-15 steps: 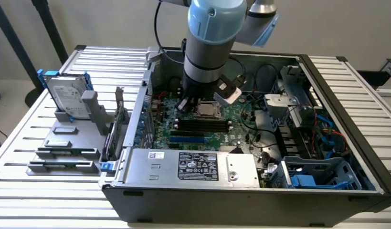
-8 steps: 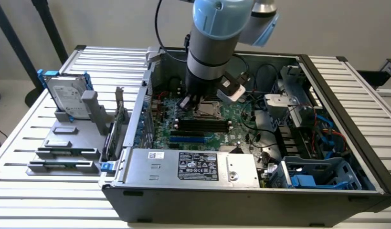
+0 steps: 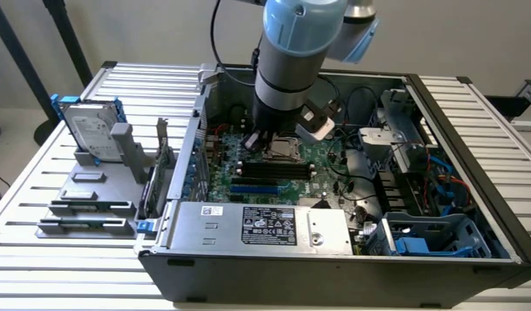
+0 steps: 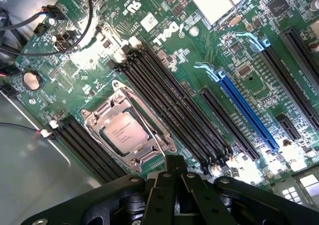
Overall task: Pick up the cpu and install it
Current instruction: 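Install the second cpu locking lever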
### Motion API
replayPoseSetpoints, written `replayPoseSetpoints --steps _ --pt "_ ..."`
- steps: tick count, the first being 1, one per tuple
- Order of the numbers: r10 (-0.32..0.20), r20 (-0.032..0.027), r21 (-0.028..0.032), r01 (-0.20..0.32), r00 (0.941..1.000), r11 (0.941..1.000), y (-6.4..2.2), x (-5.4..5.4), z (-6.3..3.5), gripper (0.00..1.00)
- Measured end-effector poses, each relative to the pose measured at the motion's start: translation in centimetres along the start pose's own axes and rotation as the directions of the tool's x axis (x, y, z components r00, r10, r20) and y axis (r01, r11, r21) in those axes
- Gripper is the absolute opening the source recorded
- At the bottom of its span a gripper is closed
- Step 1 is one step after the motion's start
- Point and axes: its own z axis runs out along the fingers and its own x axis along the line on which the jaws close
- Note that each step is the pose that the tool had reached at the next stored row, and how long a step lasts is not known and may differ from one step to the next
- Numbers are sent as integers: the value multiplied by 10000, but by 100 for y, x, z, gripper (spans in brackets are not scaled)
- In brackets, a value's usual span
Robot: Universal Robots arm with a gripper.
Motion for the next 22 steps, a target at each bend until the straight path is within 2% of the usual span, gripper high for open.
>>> replayPoseSetpoints --steps 7,12,22 --pt "229 -63 -46 -229 9997 9997 9 -22 70 11" --pt "276 -73 -56 -276 9996 9996 -43 -67 117 11" --pt "303 -92 -70 -303 9995 9995 -46 -59 217 11"
